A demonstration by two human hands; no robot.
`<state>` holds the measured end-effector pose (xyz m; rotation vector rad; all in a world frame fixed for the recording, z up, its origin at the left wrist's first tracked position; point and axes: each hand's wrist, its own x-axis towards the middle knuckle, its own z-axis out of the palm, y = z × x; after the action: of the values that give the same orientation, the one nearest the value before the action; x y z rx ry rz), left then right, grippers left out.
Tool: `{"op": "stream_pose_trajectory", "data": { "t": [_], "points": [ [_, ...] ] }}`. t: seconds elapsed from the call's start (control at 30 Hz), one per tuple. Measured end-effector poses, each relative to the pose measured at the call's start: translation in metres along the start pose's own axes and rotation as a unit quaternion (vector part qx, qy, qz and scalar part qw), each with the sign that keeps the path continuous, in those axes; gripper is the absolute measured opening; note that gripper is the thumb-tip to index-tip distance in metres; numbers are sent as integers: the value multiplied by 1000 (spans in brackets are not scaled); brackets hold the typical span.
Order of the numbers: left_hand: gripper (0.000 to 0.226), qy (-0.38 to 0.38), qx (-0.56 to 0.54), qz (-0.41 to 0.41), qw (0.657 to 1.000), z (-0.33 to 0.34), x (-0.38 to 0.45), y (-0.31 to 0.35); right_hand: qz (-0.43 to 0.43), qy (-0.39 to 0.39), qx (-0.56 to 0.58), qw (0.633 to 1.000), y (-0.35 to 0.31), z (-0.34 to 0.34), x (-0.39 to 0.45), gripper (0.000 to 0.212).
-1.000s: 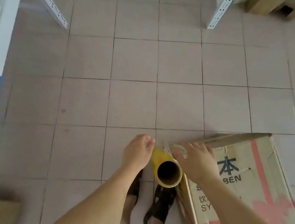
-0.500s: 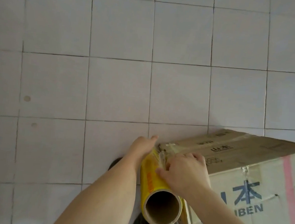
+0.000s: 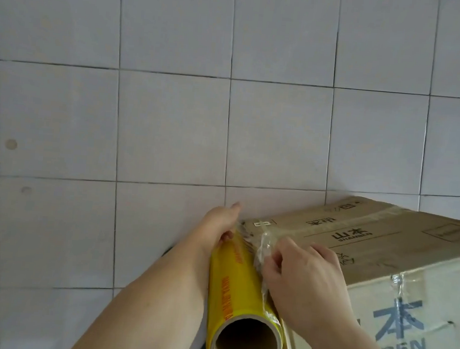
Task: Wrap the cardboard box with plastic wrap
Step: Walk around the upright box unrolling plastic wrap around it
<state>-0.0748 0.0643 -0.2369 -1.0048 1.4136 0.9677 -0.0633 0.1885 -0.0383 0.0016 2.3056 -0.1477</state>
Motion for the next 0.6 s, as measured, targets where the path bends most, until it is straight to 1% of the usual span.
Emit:
{"op": "stream_pose_trajectory", "data": {
  "t": [0.03,0.07,0.1,0.13,0.17,0.2,0.23,0.27,0.3,0.33,0.4,0.47,0.5,0.53,0.6],
  "points": [
    [57,-5,18,8,1000,2,0,3,-9,-3,11,1000,-1,2,2,17],
    [58,-16,48,17,999,4,-1,5,-11,-15,20,1000,-3,2,2,25],
    [53,-27,85,25,996,6,-1,8,-20,-35,21,999,-4,2,3,43],
    [44,-37,128,37,990,8,0,11,-32,-56,8,998,-4,1,4,56],
    [34,-46,170,41,983,9,0,14,-43,-70,-13,997,-3,0,4,63],
    [32,-48,202,42,977,11,0,15,-54,-78,-37,995,-3,-1,5,62],
    [32,-46,216,40,975,12,1,15,-65,-74,-56,994,-2,-1,6,53],
    [31,-44,207,37,977,13,4,14,-77,-66,-60,993,-1,-1,8,40],
    [28,-42,175,34,983,13,7,11,-78,-59,-51,994,0,-1,9,31],
    [26,-39,131,37,990,13,10,9,-69,-56,-33,996,1,0,11,28],
    [24,-31,31,56,997,10,14,5,-50,-64,10,997,4,-1,12,34],
    [24,-20,-72,74,994,7,17,7,-42,-75,24,996,6,-5,14,42],
    [23,-18,-111,83,990,7,17,10,-43,-85,25,995,8,-8,17,42],
    [21,-21,-139,93,986,7,16,13,-48,-93,23,994,10,-11,19,42],
    [22,-32,-159,112,980,9,18,21,-62,-104,-1,993,15,-16,26,40]
  ]
}}
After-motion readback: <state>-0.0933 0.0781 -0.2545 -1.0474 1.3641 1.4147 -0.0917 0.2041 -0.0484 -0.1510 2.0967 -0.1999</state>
